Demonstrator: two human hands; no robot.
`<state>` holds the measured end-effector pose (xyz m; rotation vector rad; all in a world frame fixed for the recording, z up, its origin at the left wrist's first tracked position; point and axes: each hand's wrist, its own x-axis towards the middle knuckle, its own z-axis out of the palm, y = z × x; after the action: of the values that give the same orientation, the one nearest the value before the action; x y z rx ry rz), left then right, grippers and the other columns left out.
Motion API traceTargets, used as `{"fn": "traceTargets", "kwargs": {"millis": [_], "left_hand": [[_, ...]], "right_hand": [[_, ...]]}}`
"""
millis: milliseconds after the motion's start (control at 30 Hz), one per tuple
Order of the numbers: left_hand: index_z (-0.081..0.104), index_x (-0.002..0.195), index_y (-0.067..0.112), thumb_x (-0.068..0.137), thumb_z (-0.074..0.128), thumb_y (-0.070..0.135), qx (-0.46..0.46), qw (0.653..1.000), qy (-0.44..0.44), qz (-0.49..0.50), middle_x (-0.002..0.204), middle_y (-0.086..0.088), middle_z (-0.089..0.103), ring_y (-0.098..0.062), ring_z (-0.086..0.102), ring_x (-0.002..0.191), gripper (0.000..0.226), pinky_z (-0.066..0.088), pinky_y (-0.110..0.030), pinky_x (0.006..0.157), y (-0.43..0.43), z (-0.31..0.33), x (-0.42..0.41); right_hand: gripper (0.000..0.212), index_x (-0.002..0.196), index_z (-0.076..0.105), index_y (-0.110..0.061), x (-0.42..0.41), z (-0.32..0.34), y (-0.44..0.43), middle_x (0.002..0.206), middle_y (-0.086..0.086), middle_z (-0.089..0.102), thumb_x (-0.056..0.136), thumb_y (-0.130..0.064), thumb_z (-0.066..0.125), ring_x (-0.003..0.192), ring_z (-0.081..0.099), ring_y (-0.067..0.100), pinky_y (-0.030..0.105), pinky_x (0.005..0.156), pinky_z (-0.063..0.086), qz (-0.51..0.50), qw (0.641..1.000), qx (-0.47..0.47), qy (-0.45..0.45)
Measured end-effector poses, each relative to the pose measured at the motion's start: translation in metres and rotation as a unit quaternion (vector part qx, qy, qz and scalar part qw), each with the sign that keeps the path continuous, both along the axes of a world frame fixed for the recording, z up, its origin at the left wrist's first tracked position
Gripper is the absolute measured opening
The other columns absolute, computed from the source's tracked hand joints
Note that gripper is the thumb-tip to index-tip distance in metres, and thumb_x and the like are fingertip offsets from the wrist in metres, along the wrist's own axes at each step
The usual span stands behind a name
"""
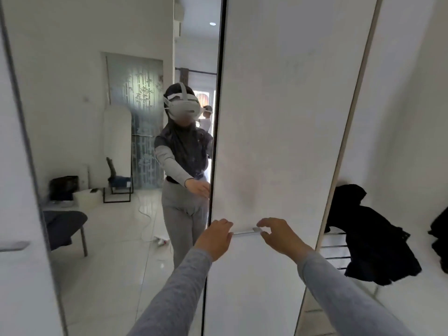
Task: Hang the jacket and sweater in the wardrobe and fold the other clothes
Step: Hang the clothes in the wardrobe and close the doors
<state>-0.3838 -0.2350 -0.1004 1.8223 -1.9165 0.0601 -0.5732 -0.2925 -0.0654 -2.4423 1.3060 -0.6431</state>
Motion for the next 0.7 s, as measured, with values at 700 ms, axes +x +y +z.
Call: {"fn": "traceTargets", "kwargs": {"millis": [700], "left_hand": [[0.074,0.074,0.008,0.059,0.082,-0.003,-0.133,0.988,-0.024,0.081,0.072,-0.003,0.067,-0.021,0.064,0.069,0.02,0.051,-0.023,0.048,-0.06,-0.068,-0.02]], "right_hand": [[0.019,0.105,0.073,-0.02,0.027,-0.088,-0.082,0.103,0.002,0.072,0.092,-0.021,0.059,0.095,0.065,0.023,0.033,0.08,0.049,0.043,0.994,-0.055,-0.081]]}}
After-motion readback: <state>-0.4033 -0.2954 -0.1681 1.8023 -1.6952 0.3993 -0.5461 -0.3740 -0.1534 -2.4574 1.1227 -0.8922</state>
